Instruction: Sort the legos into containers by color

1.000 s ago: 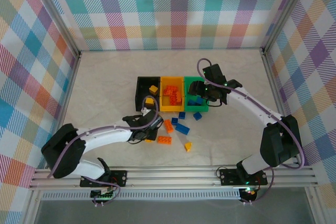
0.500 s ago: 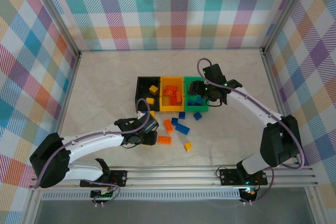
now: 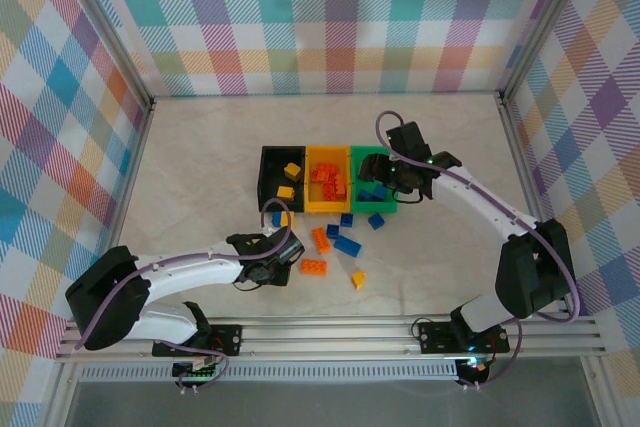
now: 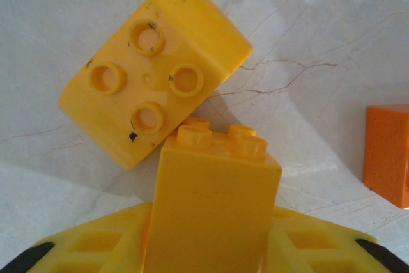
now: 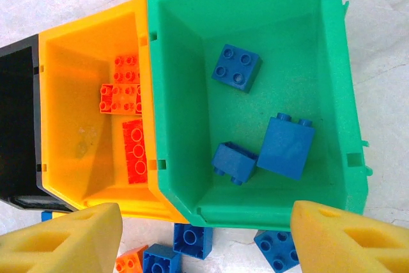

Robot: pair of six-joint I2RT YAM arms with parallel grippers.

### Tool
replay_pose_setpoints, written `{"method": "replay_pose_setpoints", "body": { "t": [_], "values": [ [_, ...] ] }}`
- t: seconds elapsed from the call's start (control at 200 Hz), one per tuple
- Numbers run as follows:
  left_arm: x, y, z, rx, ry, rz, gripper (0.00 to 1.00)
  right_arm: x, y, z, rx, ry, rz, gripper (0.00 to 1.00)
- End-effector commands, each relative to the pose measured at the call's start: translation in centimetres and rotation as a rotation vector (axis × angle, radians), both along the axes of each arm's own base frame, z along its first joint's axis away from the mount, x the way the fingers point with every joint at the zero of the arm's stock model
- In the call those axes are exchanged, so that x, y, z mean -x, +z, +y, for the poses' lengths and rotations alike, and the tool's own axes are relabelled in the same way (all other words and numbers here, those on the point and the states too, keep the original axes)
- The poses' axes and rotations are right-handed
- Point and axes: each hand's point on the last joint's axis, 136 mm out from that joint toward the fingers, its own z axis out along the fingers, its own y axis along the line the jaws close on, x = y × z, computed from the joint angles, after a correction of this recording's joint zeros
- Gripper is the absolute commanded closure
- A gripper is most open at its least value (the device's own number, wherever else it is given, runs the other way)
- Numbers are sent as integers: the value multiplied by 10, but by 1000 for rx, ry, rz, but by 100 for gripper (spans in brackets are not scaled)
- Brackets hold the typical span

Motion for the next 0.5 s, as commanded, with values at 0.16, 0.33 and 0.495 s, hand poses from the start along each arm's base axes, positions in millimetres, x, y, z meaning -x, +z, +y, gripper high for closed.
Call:
{"method": "replay_pose_setpoints", "body": {
  "t": [0.16,0.33,0.495],
  "values": [
    [-2,34,-4,51,0,-59,70,0,5,-1,-34,-12,-20,29],
    [-36,92,-10,82,24,-202,70,4,5,-2,-46,-12,-22,29],
    [-108,125,-16,121,96,-282,71,10,-2,-5,-43,-18,-6,29]
  ]
}}
